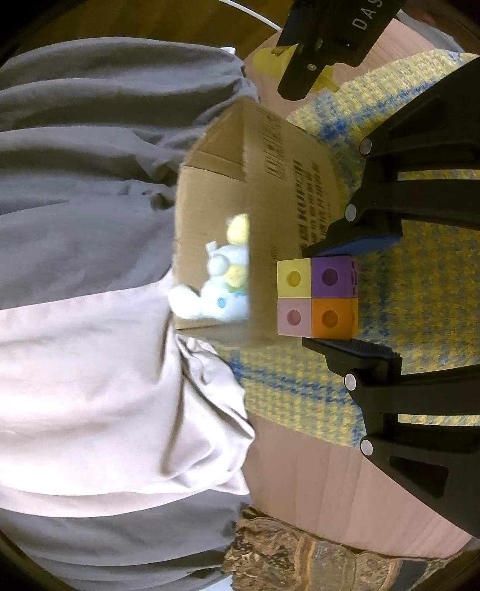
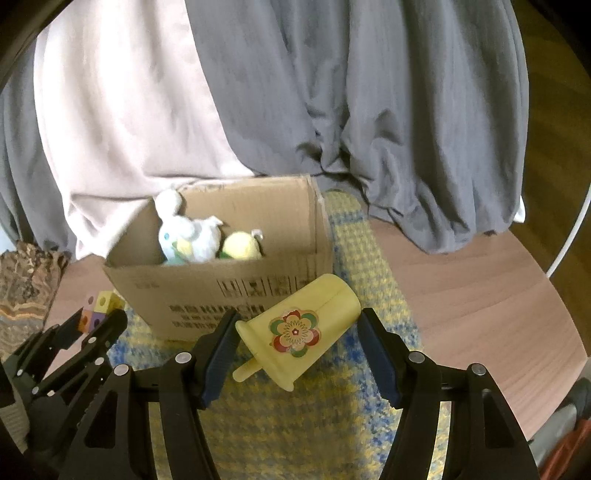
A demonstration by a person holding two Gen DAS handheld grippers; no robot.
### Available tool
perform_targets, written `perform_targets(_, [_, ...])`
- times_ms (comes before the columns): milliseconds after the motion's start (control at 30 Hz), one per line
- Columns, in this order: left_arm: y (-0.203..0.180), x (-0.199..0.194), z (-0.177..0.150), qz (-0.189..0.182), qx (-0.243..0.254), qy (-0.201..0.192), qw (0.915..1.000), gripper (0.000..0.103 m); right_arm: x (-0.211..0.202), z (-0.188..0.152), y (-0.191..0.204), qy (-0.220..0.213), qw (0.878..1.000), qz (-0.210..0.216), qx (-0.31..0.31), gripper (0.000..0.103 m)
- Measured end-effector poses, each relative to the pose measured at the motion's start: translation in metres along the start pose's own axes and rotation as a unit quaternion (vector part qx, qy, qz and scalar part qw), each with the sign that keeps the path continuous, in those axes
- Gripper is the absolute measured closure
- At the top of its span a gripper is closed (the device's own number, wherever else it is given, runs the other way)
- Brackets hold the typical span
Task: Organize objects
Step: 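Carry the cube block and the yellow cup in both grippers over the box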
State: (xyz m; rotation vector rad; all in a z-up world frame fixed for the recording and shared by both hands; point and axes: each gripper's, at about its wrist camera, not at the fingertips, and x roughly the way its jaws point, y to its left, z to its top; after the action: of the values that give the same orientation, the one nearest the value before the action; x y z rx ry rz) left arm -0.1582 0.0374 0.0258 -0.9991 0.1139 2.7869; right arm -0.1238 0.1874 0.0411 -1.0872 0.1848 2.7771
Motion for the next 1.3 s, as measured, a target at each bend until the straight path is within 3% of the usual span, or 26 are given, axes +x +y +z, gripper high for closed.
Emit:
perform_targets(633, [-0.005, -0.024, 0.069, -0.022, 0.011, -0.043, 0.9988, 0.064, -0.025, 0.057, 0.01, -0.034, 0.999, 0.008, -0.007, 0.038])
perform_targets(1033, [-0.001, -0.004, 0.101, -0.04, 0.011, -0.026, 0.9988, 0.064, -0.018, 0.096, 0.018, -0.035, 0.999, -0.005, -0.022, 0.038])
perform_targets(1300, [0.002, 0.011, 0.115, -0.043, 0.006, -0.012, 0.999, 0.064, 0.002, 0.111, 0.014, -0.011, 1.0, -0.002, -0.007, 0.038])
